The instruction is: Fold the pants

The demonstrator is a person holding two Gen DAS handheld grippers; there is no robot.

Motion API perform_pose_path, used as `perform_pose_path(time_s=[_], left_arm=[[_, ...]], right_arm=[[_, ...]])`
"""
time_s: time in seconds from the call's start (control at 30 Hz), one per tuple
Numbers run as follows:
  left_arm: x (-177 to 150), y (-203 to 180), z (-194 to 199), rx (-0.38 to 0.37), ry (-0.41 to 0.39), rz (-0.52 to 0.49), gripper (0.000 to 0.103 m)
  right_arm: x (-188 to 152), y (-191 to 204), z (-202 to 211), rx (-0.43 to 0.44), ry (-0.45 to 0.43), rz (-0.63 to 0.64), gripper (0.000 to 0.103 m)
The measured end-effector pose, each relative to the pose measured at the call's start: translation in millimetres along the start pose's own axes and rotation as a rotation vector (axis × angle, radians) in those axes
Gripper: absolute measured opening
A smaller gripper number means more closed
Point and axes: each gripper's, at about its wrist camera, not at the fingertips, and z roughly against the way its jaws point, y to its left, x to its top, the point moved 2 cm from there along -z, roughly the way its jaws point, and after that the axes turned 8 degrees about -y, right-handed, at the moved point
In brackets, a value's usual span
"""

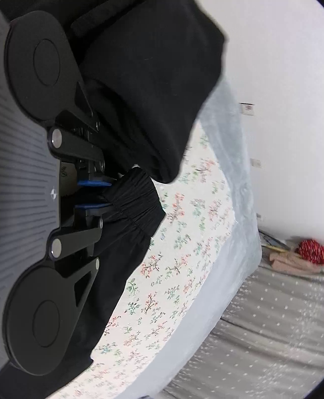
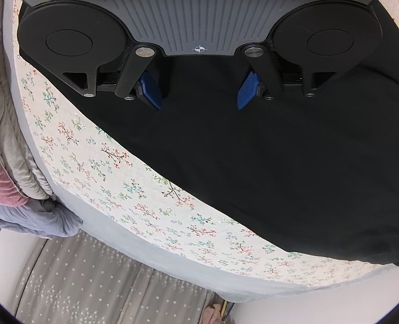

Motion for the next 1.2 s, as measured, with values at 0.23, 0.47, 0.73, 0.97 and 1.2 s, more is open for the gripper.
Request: perform_pose_path(time_s=[0.23, 0.47, 0.73, 0.97, 1.2], left_arm=[[19.5, -7.6, -5.2, -0.138, -0.153, 0.042, 0.025], [-12.3, 15.3, -73.0, -0.03, 0.123, 0.159, 0.027], [-15.7, 25.4, -63.1, 0.019, 0.152, 0.208, 0.074], [-23.5, 25.8, -81.4, -0.109, 0.172, 0.388, 0.091], [-20.8, 21.4, -94.6, -0.05, 0.155, 0.413, 0.039]], right_arm=[[-1.2, 1.2, -1.1, -0.003, 0.0, -0.001, 0.07], [-2.6, -0.9, -2.0, -0.001, -0.002, -0.007, 0.071], [-2.9, -3.2, 4.7, 0.02, 0.016, 0.003, 0.071], [-0.4, -1.0, 42.5, 0.111, -0.021, -0.082, 0.071], [1.5, 84.0, 111.7, 0.376, -0.199, 0.011, 0.069]])
